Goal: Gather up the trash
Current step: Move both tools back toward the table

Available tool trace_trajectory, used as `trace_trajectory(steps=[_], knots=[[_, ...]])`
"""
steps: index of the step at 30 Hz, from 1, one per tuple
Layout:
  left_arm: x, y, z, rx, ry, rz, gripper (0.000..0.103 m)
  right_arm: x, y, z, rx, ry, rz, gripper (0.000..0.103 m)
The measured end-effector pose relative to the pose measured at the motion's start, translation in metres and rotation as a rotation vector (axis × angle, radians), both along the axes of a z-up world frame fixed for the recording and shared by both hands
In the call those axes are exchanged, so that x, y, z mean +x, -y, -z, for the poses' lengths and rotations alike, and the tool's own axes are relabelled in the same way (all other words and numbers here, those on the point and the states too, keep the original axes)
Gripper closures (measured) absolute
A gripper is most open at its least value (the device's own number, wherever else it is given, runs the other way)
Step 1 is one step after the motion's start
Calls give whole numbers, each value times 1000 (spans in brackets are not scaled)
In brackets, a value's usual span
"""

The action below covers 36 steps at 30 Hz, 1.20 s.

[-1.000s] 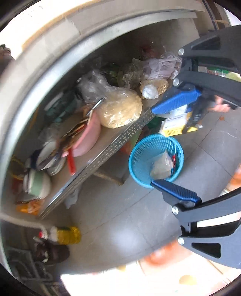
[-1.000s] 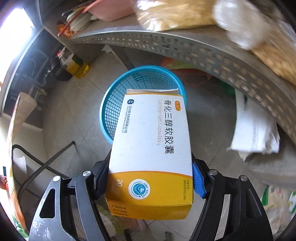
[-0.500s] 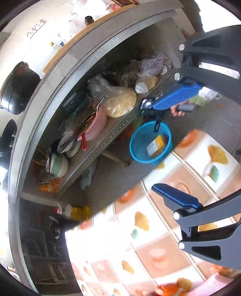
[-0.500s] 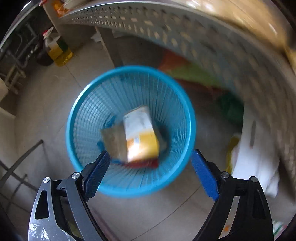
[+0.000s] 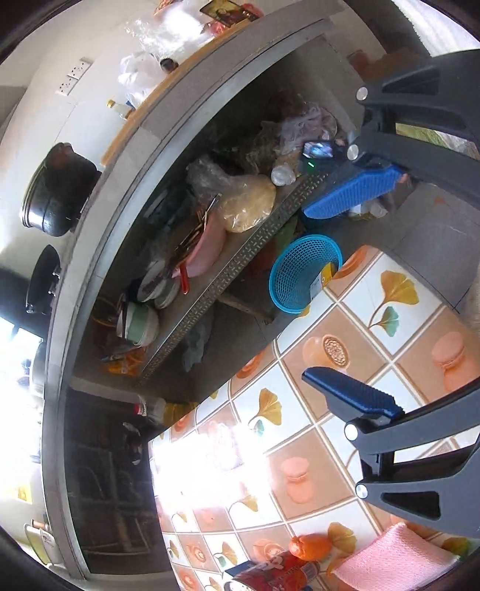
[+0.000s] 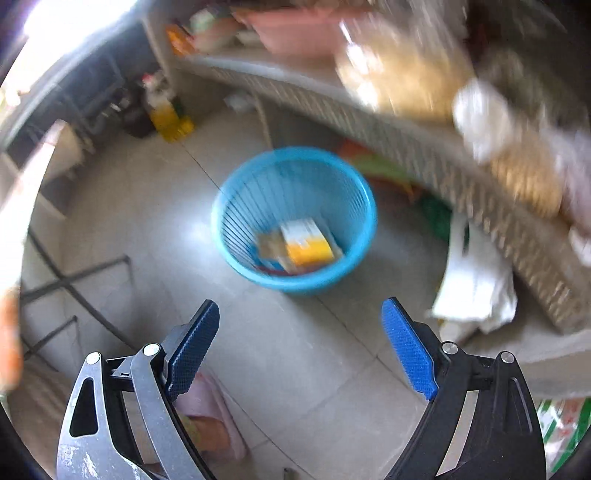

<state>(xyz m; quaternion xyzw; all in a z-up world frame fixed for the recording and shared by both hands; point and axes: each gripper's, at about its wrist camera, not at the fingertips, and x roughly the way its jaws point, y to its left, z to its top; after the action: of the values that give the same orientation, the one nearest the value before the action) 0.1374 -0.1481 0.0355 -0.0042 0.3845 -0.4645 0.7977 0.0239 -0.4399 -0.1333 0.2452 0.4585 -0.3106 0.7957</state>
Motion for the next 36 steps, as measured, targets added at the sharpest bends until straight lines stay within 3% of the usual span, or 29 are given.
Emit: trace_trajectory(steps=[5,10,16,27,32,36], knots=[[-13,-30,-10,-26,41,-59,17,19,-35,-79,-76,176,-102,12],[-23,-70,-12,-40,61,-138,12,33,-83,-131,-155,268,-230,8],[-33,-119,-8,-42,84,-234,9,59,-134,-156,-144,269,-362,8],[-58,-198,6,-13,140,-389,6,89,-223,-168,-324,235,-547,8],[-56,-231,17,-16,108,-483,6,100,-248,-167,-275,257,-669,8],[-49,-253,24,-8,95,-560,6,109,-264,-165,-156,287,-747,8]])
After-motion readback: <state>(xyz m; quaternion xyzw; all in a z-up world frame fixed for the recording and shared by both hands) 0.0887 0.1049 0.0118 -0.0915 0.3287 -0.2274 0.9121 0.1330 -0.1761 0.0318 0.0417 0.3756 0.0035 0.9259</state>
